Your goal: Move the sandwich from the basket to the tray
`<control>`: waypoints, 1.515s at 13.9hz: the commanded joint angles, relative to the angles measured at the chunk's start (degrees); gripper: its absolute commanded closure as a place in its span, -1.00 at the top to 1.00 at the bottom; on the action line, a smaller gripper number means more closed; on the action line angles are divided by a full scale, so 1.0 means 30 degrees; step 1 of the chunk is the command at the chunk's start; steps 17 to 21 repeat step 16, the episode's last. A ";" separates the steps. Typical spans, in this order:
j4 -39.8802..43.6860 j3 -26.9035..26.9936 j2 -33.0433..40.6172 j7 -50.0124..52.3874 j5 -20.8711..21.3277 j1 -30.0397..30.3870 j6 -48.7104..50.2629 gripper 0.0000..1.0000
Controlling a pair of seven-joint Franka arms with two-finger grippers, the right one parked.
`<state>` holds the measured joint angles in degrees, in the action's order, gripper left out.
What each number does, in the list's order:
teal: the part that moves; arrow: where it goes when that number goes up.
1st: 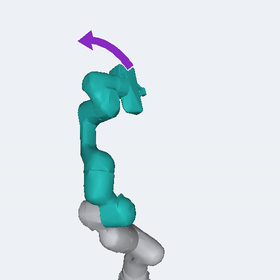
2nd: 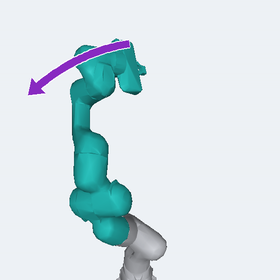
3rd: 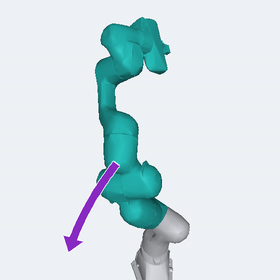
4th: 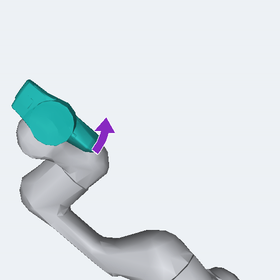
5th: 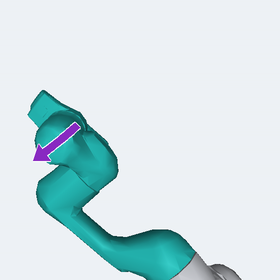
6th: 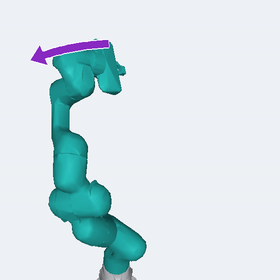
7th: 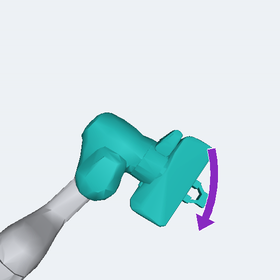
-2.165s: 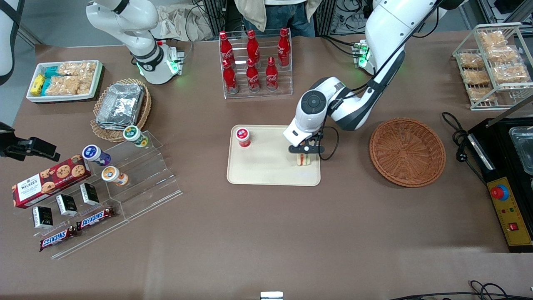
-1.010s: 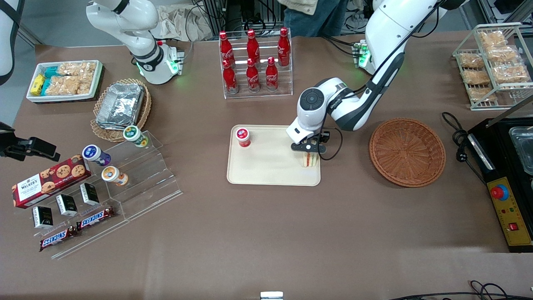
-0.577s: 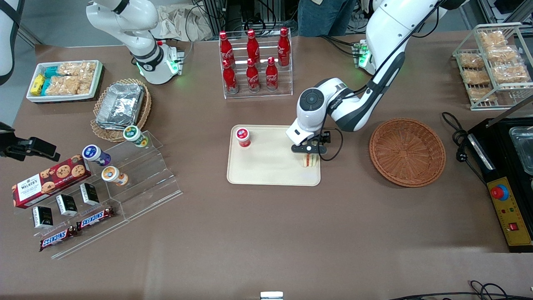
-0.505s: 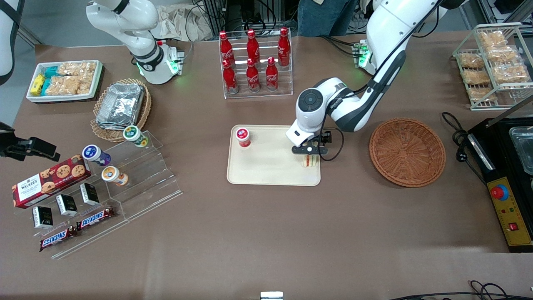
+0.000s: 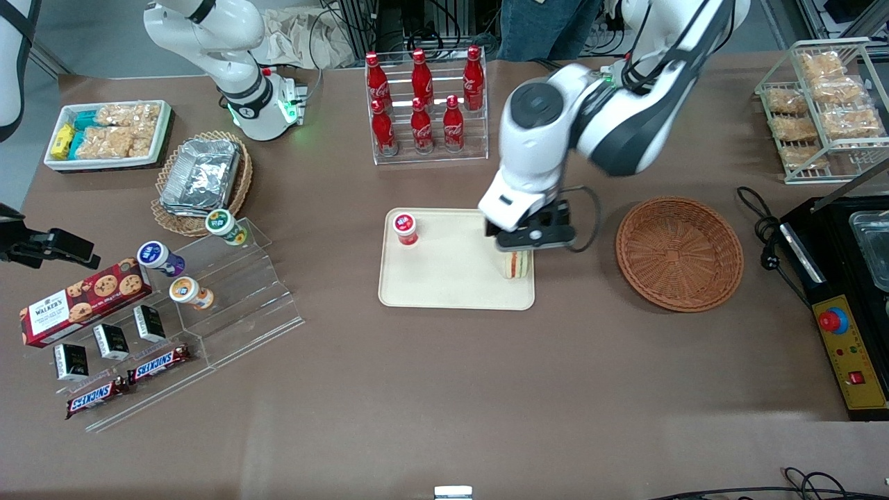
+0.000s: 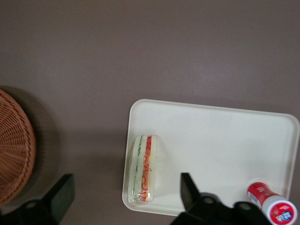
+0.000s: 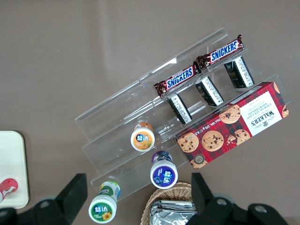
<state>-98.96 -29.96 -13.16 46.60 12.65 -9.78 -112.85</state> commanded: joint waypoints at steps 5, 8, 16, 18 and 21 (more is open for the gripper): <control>0.2365 -0.0120 0.3097 -0.8727 -0.3778 0.4720 0.6521 1.00; 0.3398 0.1654 0.3677 -1.0286 -0.4506 0.5313 0.8141 1.00; 0.2402 0.9723 0.5733 -1.3509 -0.5888 0.0506 0.8084 1.00; 0.2402 0.9723 0.5733 -1.3509 -0.5888 0.0506 0.8084 1.00; 0.2402 0.9723 0.5733 -1.3509 -0.5888 0.0506 0.8084 1.00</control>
